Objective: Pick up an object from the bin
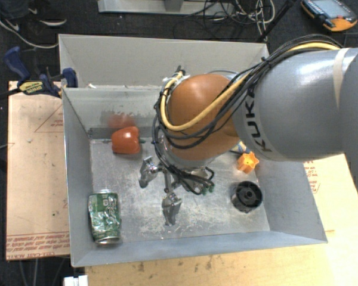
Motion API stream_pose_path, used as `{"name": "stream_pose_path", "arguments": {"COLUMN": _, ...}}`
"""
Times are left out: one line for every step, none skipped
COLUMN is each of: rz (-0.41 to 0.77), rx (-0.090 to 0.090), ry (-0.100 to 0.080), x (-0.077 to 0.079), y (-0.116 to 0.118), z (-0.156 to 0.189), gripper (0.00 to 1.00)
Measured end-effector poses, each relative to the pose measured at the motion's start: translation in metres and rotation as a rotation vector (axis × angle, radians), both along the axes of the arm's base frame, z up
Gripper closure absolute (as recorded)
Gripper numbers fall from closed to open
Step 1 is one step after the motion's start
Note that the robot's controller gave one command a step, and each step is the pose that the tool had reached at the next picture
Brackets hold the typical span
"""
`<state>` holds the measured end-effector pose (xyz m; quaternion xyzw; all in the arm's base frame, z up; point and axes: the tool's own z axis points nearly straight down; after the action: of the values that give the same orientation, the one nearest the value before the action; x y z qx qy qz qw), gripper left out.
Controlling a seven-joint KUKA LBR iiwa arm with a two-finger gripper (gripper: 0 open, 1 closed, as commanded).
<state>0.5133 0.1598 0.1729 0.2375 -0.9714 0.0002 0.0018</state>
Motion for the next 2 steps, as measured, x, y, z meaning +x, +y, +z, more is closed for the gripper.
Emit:
{"name": "stream_pose_path", "arguments": {"rz": 0.048, "rx": 0.006, "ry": -0.019, "x": 0.044, "y": 0.001, "z": -0.001, "gripper": 0.00}}
{"name": "stream_pose_path", "arguments": {"rz": -0.013, "rx": 0.003, "ry": -0.010, "x": 0.051, "y": 0.031, "z": -0.064, "gripper": 0.00}}
